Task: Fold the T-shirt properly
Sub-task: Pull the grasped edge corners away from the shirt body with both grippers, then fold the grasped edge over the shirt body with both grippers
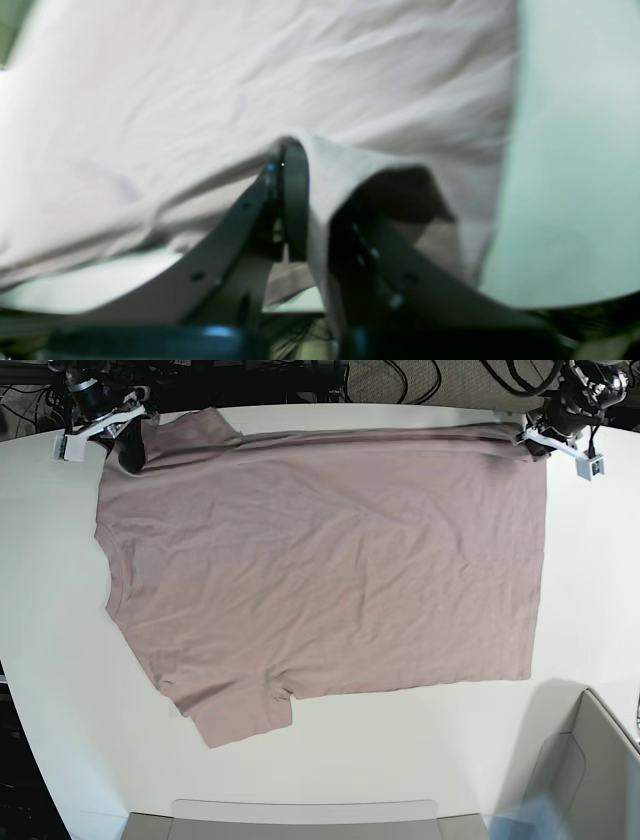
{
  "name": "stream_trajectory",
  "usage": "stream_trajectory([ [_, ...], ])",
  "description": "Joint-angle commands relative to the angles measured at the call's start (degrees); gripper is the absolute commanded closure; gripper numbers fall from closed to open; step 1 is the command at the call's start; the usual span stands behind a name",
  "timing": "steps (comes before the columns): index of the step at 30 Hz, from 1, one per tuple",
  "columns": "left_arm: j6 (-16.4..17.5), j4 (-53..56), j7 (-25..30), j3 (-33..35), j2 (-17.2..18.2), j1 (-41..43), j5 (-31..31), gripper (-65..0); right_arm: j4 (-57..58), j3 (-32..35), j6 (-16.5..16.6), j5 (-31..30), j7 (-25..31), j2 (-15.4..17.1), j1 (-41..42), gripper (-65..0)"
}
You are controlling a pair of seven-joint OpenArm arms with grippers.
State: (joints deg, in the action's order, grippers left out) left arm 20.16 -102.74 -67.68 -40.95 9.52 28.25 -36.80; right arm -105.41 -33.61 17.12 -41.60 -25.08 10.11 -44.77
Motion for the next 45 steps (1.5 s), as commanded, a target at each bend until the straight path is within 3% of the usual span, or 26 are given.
stream_trajectory([
  [1, -0.08, -0.87, 0.65, -0.41, 0.81, -0.51, -0.08, 0.0, -1.01, -0.64, 0.5, -0.02, 0.07, 0.48, 1.04, 0.0],
  [7, -0.6, -0.78, 0.65, -0.41, 0.9, -4.03, 0.09, 0.0, -1.45, -3.98, 0.5, 4.73, -8.81, 0.05, 8.86, 0.0],
  [12, -6.14, -0.78, 0.65, 0.2, 2.57, -7.72, 2.82, 0.0, -1.45, -4.15, 0.5, 8.68, -13.2, 0.22, 13.96, 0.0],
  [20, -6.14, -0.34, -5.51, 0.38, 3.45, -17.66, 9.41, 0.0, -1.45, -3.63, 0.59, 14.84, -17.6, 0.13, 20.2, 0.0],
  [27, -6.14, 3.18, -6.03, 10.14, 4.24, -26.01, 19.08, 0.0, -1.1, 1.39, 0.94, 21.17, -18.74, 0.05, 24.51, 0.0],
  [30, -6.14, 7.22, -5.95, 11.28, 4.24, -29.44, 21.54, 0.0, -1.01, 3.32, 0.94, 24.24, -18.74, -0.04, 26.27, 0.0],
  [45, -6.14, 19.44, -2.25, 11.72, 4.59, -36.29, 22.33, 0.0, 9.1, 8.15, 0.94, 32.42, -19.27, 0.22, 37.87, 0.0],
])
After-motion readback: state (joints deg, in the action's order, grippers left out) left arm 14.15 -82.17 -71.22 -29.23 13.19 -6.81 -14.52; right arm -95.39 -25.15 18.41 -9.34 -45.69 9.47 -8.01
